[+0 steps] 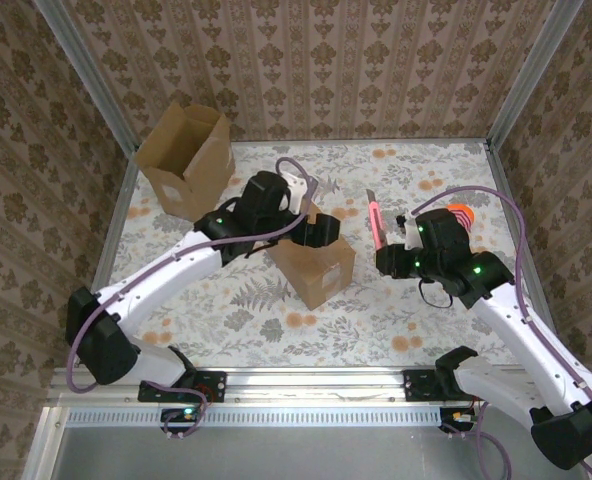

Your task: Unpack the express box

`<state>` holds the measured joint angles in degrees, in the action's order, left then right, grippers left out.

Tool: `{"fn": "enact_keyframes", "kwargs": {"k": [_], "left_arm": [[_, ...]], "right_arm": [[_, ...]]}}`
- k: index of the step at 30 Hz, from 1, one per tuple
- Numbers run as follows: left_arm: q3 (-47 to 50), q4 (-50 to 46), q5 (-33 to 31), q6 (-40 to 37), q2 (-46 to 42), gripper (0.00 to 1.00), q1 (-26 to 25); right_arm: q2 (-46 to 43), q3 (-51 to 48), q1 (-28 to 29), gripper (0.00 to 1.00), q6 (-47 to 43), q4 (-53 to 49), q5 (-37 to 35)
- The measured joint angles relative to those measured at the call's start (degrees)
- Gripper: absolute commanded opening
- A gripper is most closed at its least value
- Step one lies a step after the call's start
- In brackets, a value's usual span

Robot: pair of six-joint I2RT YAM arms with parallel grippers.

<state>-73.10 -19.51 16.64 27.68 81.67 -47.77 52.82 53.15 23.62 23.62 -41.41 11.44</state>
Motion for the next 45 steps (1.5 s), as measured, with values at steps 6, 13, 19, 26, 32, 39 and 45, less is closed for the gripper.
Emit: {"fn": "enact_keyframes", "kwargs": {"k": [6, 13, 19, 26, 32, 39, 45], "left_arm": [[-2.6, 3.6, 2.1, 1.2, 4.0, 0.87, -2.3], [-3.5, 6.1, 3.3, 2.7, 7.2, 0.79, -3.7], [-4.0, 6.4, 3.0, 3.5, 7.8, 0.67, -3.6], [-4.3, 7.5, 2.8, 3.9, 7.8, 0.50, -3.6], [-4.4, 7.6, 2.9, 4.3, 7.9, 0.29, -3.6], [-6.2, 9.5, 4.5, 5.9, 8.2, 0.00, -4.3], [-6.1, 10.3, 5.1, 6.2, 8.3, 0.00, -4.0]], "right_arm": [[0.0, 0.3, 2.8, 0.17, -0.1, 1.2, 3.4], [0.6, 0.7, 5.7, 0.16, 0.2, 3.0, 4.1], [1.4, 1.2, 7.2, 0.16, 0.2, 4.0, 4.1], [1.5, 1.2, 7.5, 0.16, 0.2, 4.0, 4.1], [1.7, 1.2, 7.8, 0.16, 0.3, 4.1, 4.1], [2.6, 1.2, 7.8, 0.19, 0.3, 5.2, 3.6], [2.5, 1.2, 7.8, 0.56, 1.0, 5.5, 3.4]]}}
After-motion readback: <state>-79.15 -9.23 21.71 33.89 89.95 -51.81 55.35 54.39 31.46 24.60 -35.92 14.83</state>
